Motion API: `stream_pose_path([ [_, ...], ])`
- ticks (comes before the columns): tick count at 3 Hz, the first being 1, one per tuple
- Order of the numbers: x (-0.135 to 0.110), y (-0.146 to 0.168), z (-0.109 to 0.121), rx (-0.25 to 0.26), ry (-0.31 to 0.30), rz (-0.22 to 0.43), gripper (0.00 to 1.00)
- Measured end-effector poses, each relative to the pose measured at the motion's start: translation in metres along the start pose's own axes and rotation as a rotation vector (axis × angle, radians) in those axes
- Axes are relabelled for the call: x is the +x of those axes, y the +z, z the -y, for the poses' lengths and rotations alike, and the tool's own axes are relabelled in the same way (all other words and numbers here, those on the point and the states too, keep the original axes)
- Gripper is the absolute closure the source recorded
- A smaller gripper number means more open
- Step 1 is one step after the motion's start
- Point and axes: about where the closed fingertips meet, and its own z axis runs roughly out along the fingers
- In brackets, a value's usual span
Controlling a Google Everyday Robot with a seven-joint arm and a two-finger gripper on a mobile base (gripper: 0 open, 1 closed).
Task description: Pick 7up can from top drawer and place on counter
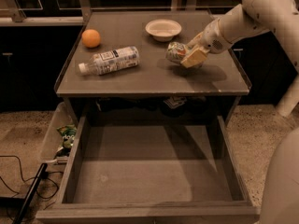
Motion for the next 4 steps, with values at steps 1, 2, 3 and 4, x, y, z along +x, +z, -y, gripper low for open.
stream_pose_path([
  [1,0.0,0.0,0.0,0.0,0.0,0.0,0.35],
  [2,0.0,0.0001,0.0,0.0,0.0,0.0,0.12],
  [3,0.0,0.0001,0.0,0.0,0.0,0.0,0.0],
  [4,0.0,0.0001,0.0,0.0,0.0,0.0,0.0],
])
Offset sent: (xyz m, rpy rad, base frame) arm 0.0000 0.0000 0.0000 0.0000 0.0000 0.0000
